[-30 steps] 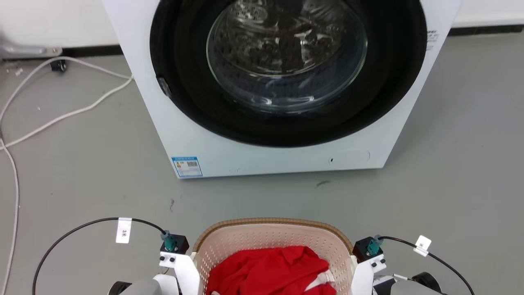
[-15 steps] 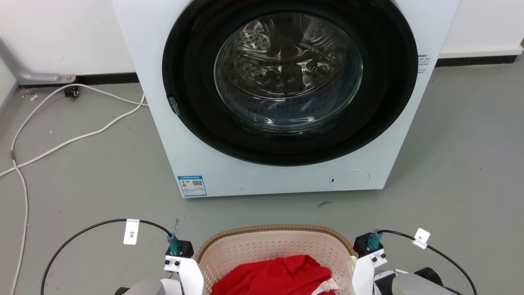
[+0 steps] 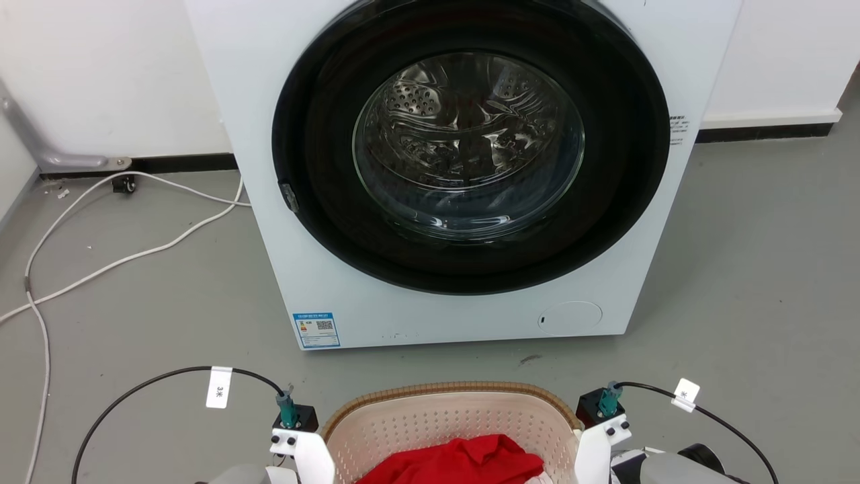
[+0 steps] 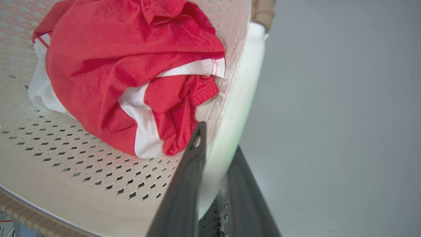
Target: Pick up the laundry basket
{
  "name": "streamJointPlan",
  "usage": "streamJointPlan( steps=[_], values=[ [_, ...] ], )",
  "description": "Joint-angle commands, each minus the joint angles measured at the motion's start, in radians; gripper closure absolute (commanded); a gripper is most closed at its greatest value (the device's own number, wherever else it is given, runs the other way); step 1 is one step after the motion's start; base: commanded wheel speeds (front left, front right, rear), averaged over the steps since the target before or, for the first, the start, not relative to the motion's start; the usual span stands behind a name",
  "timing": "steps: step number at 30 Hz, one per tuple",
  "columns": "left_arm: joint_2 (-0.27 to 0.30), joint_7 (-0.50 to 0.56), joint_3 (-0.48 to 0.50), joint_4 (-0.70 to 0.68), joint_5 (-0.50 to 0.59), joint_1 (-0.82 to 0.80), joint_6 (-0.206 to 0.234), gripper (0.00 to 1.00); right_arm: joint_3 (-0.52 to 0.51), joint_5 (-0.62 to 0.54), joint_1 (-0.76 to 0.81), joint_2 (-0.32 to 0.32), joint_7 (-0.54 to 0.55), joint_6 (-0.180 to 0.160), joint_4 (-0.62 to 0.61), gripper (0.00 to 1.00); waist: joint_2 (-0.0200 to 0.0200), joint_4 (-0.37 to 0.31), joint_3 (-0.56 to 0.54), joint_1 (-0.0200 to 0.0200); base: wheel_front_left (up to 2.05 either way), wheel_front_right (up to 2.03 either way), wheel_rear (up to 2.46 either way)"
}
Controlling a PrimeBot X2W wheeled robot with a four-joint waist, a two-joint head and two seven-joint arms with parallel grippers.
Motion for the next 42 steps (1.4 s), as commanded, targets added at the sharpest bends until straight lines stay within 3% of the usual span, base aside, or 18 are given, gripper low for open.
streamJointPlan(
  steps=[1, 42],
  values=[
    [-0.013, 0.012, -0.014, -0.008, -0.006, -0.005, -0.012, 1.0, 0.005, -0.014, 0.003, 0.012, -0.001, 0.003, -0.011, 1.0, -0.0001, 0.0, -0.007, 0.0001, 0.0, 0.0, 0.0],
    [0.003, 0.019, -0.132, 0.0, -0.122, -0.027, -0.012, 1.0, 0.005, -0.02, 0.018, 0.015, 0.036, 0.003, -0.021, 1.0, -0.0001, -0.006, -0.016, 0.0001, 0.0, 0.0, 0.0]
  ],
)
